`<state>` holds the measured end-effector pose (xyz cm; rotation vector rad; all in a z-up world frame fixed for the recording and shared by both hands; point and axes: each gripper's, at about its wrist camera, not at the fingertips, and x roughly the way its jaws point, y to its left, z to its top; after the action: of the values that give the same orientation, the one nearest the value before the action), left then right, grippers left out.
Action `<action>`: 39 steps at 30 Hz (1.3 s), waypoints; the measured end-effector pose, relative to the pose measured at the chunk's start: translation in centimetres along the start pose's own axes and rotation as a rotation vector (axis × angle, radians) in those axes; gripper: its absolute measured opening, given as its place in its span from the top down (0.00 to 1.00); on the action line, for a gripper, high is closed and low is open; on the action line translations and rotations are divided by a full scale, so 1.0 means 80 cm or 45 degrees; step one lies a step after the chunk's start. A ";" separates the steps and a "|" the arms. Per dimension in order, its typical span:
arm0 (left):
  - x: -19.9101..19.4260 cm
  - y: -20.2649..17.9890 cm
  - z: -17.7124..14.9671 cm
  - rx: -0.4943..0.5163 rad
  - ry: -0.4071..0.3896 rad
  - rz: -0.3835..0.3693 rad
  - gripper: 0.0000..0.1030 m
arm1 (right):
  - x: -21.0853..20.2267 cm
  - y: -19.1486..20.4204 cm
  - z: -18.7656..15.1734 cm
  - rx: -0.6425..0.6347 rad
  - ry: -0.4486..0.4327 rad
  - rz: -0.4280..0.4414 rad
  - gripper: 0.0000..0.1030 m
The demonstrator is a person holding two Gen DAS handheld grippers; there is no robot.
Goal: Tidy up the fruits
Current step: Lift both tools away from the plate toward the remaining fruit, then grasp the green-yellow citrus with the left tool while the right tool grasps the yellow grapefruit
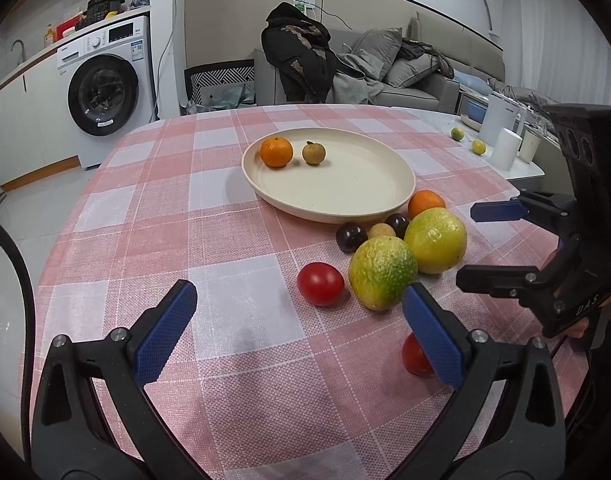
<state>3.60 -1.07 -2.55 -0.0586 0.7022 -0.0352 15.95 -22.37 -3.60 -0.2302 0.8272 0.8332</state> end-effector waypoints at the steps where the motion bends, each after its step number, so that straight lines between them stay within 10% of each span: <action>1: 0.001 0.000 0.000 0.000 0.003 0.002 0.01 | 0.002 0.001 0.000 -0.001 0.008 0.005 0.01; 21: 0.010 -0.008 -0.001 0.037 0.042 -0.046 0.01 | 0.039 0.003 0.008 0.033 0.112 0.039 0.43; 39: 0.029 -0.032 0.015 0.105 0.077 -0.110 0.02 | 0.011 0.003 -0.003 0.020 0.031 0.048 0.45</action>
<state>6.10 -3.70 -2.95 -0.0088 0.7574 -0.1494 15.99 -21.86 -4.41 -0.2120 0.8626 0.8607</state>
